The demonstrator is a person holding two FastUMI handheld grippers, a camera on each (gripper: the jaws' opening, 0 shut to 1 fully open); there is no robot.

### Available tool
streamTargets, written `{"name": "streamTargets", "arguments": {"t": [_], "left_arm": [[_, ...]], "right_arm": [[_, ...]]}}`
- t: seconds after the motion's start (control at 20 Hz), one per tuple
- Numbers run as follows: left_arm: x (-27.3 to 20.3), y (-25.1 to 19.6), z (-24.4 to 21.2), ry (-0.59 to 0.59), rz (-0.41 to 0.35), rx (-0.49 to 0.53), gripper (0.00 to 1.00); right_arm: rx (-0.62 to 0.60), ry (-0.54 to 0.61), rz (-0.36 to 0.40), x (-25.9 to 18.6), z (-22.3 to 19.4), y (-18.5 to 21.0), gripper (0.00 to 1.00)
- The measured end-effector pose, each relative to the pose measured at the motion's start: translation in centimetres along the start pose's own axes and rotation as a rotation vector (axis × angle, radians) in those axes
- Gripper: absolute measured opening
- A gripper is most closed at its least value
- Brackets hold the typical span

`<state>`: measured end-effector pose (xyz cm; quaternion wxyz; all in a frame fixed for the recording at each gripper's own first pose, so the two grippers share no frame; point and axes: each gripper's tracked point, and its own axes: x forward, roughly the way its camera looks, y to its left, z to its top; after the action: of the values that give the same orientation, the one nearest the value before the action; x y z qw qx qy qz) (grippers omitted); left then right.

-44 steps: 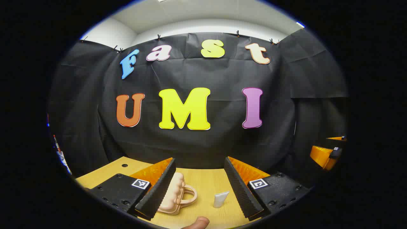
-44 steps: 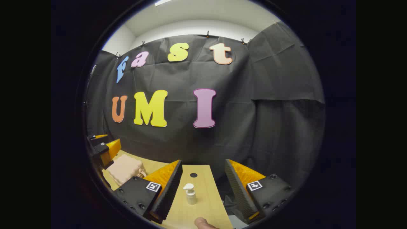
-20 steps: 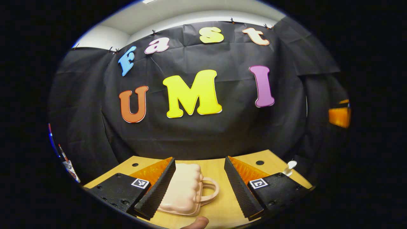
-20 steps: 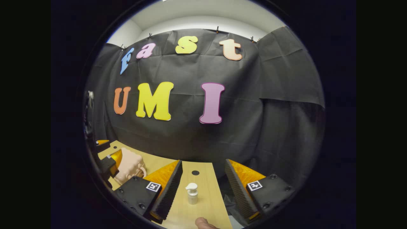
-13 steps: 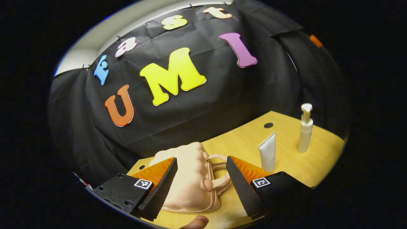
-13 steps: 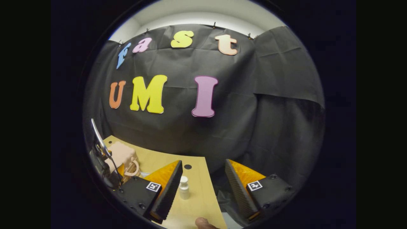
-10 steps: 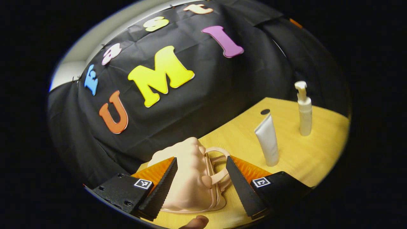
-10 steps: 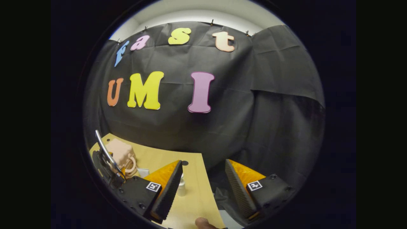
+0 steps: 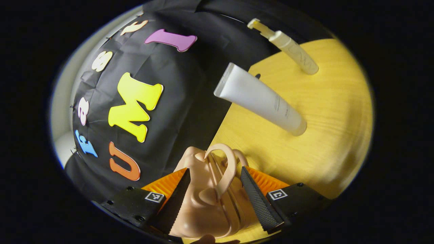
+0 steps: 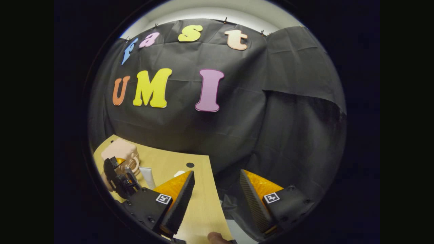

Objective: First open the suitcase, pack the skin care products into it, and then close the suitcase.

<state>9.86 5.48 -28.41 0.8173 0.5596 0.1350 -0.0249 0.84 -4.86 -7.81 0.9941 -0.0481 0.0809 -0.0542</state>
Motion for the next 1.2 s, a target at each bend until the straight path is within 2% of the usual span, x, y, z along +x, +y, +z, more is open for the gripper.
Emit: {"name": "streamTargets", "arguments": {"t": [0.1, 0.2, 0.25, 0.3, 0.35, 0.45, 0.7, 0.9, 0.95, 1.0, 1.2], "left_arm": [[0.8, -0.4, 0.0, 0.017, 0.015, 0.069, 0.87], [1.2, -0.5, -0.2, 0.037, -0.002, 0.124, 0.69], [1.5, -1.0, -0.4, 0.037, -0.021, 0.133, 0.53], [1.6, -1.5, -0.4, 0.038, -0.050, 0.140, 0.45], [1.6, -1.7, -0.5, 0.046, -0.068, 0.171, 0.32], [1.4, -1.6, -0.3, 0.048, -0.081, 0.249, 0.17], [1.2, -0.1, -0.9, 0.042, -0.112, 0.215, 0.06], [0.0, 2.0, -1.2, 0.031, -0.209, 0.108, 0.03], [-0.6, 3.3, -1.2, 0.020, -0.201, 0.083, 0.00], [-1.0, 4.7, -1.0, 0.011, -0.193, 0.050, 0.03], [-3.0, 10.7, -1.8, -0.015, -0.142, -0.093, 0.03]], "right_arm": [[-0.002, 0.013, -0.003, 0.1, -0.6, -0.3, 0.80], [-0.006, 0.025, -0.002, 0.1, -1.0, -0.4, 0.80], [-0.006, 0.029, 0.000, 0.2, -1.2, -0.4, 0.80], [-0.003, 0.031, 0.003, 0.1, -1.1, -0.3, 0.80], [-0.001, 0.033, 0.006, 0.2, -1.0, -0.1, 0.80], [0.002, 0.027, 0.015, 0.0, -0.3, 0.4, 0.80], [0.000, -0.031, 0.022, -0.4, 2.1, 2.7, 0.80], [-0.011, -0.057, 0.038, -0.4, 3.3, 5.7, 0.80], [-0.018, -0.064, 0.038, -0.4, 3.5, 6.2, 0.80], [-0.024, -0.070, 0.040, -0.5, 3.8, 6.9, 0.80], [-0.027, -0.086, 0.044, -0.7, 5.1, 9.0, 0.80]]}}
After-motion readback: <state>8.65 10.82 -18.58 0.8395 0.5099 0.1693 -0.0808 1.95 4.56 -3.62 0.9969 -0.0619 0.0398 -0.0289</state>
